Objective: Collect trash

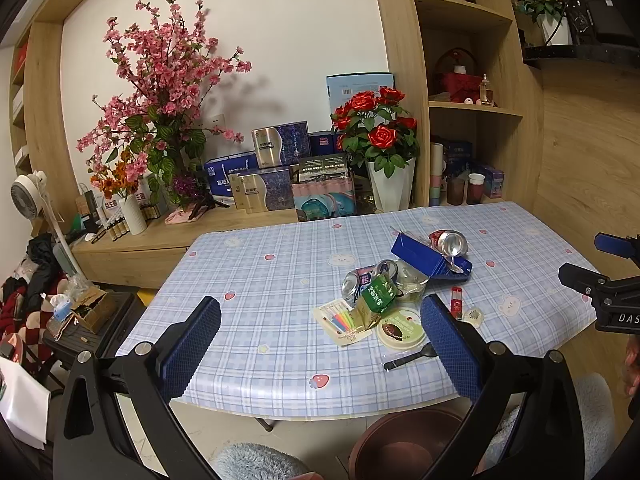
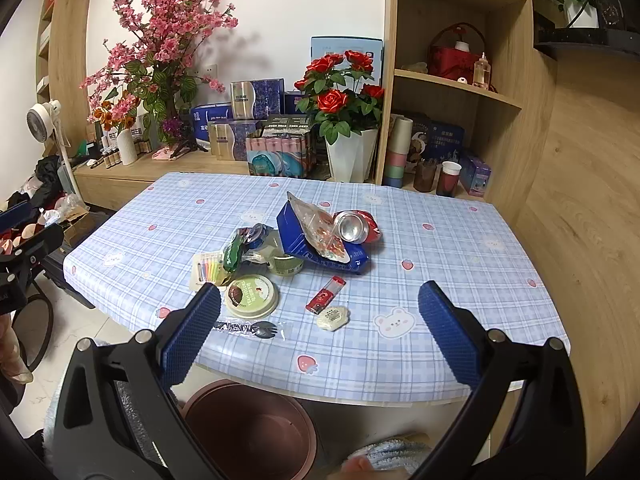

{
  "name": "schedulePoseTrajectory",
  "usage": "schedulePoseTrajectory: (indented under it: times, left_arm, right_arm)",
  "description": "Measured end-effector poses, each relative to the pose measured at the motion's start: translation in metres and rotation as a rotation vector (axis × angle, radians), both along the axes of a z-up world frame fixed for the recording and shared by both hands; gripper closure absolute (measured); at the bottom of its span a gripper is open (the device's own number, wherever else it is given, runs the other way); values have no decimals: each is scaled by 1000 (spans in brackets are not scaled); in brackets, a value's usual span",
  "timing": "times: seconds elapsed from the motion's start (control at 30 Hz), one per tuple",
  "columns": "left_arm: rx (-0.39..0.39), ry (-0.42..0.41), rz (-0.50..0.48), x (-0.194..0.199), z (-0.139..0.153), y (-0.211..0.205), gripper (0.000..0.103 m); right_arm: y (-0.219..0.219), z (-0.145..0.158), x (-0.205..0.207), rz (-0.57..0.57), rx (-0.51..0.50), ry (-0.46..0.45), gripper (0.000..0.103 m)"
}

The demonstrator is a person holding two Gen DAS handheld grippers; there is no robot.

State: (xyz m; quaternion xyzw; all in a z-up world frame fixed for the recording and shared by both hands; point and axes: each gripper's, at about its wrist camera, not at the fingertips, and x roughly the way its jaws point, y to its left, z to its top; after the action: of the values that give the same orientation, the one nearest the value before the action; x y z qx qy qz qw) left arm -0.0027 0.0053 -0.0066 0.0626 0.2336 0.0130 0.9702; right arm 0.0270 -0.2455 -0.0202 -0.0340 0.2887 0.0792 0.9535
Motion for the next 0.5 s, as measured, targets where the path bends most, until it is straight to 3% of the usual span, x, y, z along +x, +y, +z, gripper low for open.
schedulePoseTrajectory:
  times: [0.5]
  left_arm:
    - [1,0,0,0,0,0,5]
  right_arm:
    - [0,-2,-1,-1,0,2,6]
